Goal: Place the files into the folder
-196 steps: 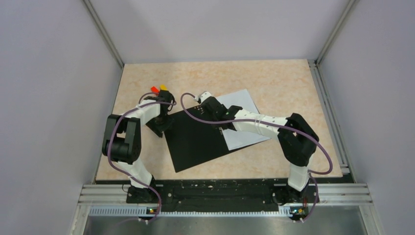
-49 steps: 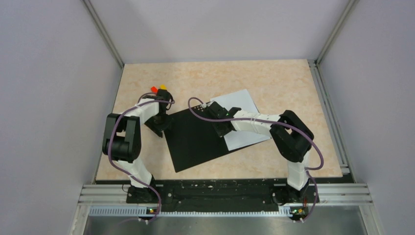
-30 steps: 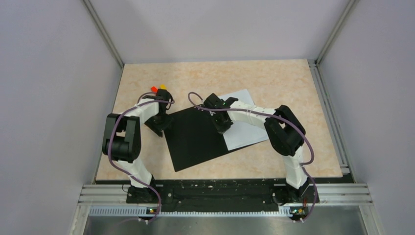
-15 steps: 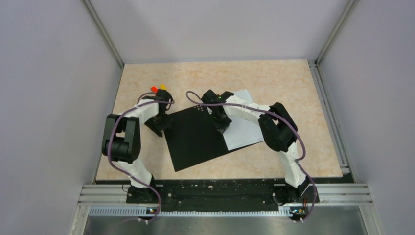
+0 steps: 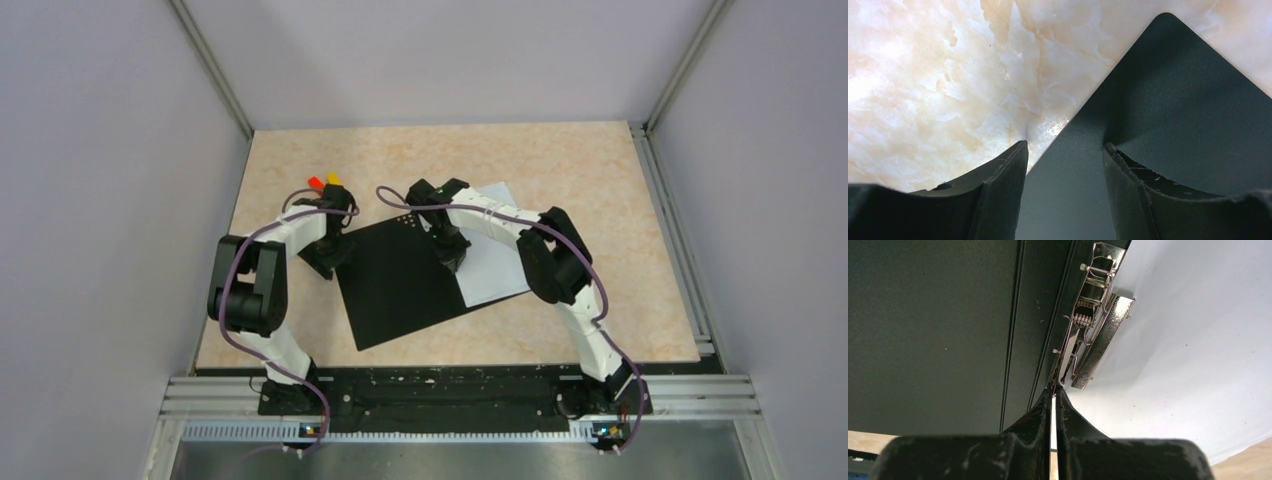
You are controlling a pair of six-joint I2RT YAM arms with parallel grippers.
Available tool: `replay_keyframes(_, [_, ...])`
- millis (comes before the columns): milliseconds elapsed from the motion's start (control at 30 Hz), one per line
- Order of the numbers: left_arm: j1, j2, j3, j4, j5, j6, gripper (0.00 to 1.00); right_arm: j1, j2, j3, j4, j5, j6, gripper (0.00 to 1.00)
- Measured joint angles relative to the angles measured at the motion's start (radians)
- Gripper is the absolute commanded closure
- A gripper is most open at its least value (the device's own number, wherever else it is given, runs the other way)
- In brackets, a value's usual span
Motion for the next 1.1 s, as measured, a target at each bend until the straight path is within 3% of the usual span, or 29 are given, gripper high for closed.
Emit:
replay_keyframes(400, [-0.043,-0.002,-0.004,0.009,-0.075,-0.013,0.37,-0.017,0.080,0.131,-0.118,-0.042,0.005,1.00])
replay_keyframes(1100, [-0.045,0.003,-0.004,0.036,-0.100,-0.017,0.37,-0.025,0.076,0.129,-0.109,-0.066,0.050,1.00])
